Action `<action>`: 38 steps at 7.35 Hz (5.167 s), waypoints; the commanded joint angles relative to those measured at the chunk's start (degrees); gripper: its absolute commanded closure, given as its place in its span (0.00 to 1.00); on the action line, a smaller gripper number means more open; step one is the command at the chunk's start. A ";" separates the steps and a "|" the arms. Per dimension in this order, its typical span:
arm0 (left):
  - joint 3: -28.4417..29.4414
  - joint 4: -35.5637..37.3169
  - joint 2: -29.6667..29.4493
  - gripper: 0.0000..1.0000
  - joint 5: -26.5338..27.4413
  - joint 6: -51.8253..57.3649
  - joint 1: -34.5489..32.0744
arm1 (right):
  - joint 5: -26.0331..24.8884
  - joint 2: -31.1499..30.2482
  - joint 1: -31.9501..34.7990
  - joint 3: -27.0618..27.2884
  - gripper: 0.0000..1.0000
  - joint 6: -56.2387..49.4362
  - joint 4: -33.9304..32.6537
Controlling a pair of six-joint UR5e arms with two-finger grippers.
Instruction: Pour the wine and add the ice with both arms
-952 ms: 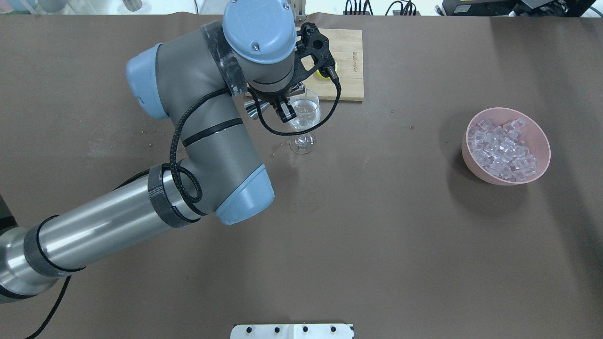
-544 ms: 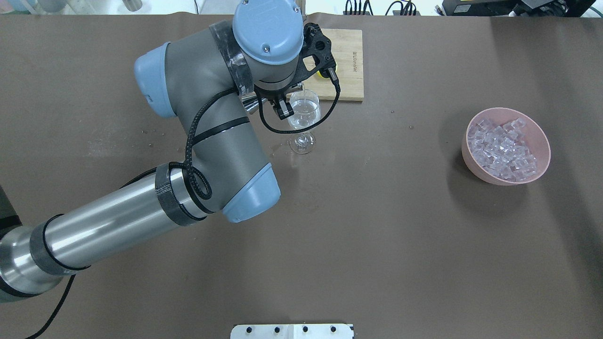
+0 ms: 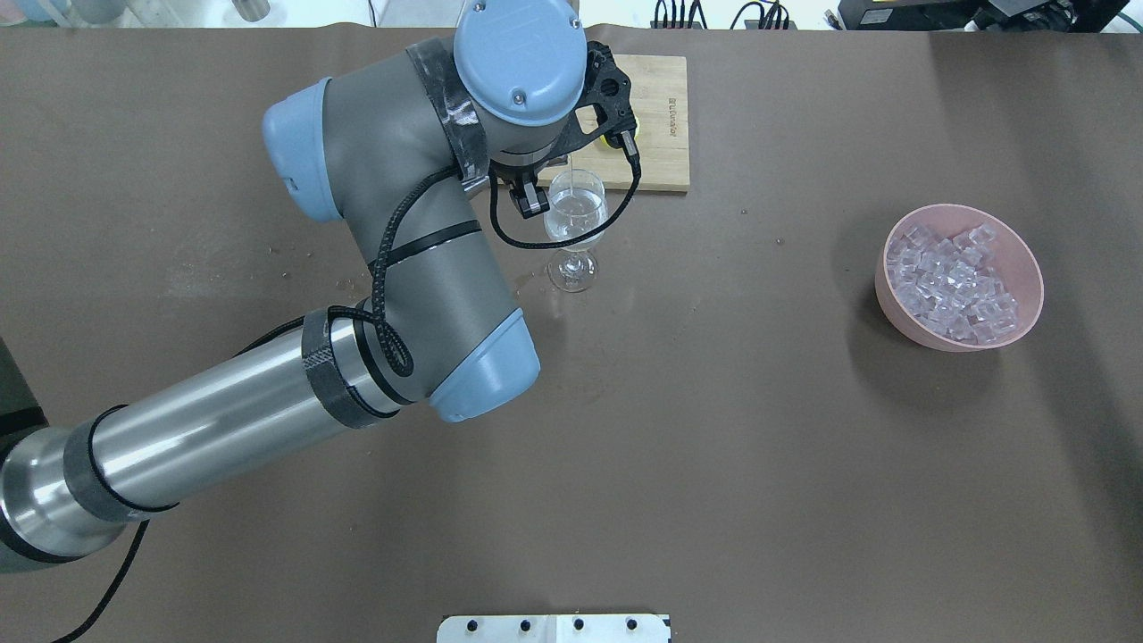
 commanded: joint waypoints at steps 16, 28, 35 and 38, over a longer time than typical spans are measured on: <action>-0.70 7.77 -1.68 1.00 18.63 11.53 6.34 | 0.18 -0.52 0.24 -0.18 0.00 0.00 0.00; -17.04 -8.75 23.00 1.00 -12.83 9.86 -15.61 | 0.27 -1.75 0.68 0.26 0.00 0.00 0.09; -18.63 -20.25 35.49 1.00 -16.35 -7.06 -21.26 | 0.27 -2.01 0.77 0.53 0.00 -0.09 0.18; -18.29 -42.76 46.71 1.00 -16.18 -37.22 -21.17 | 0.27 -2.01 0.86 0.53 0.00 -0.09 0.18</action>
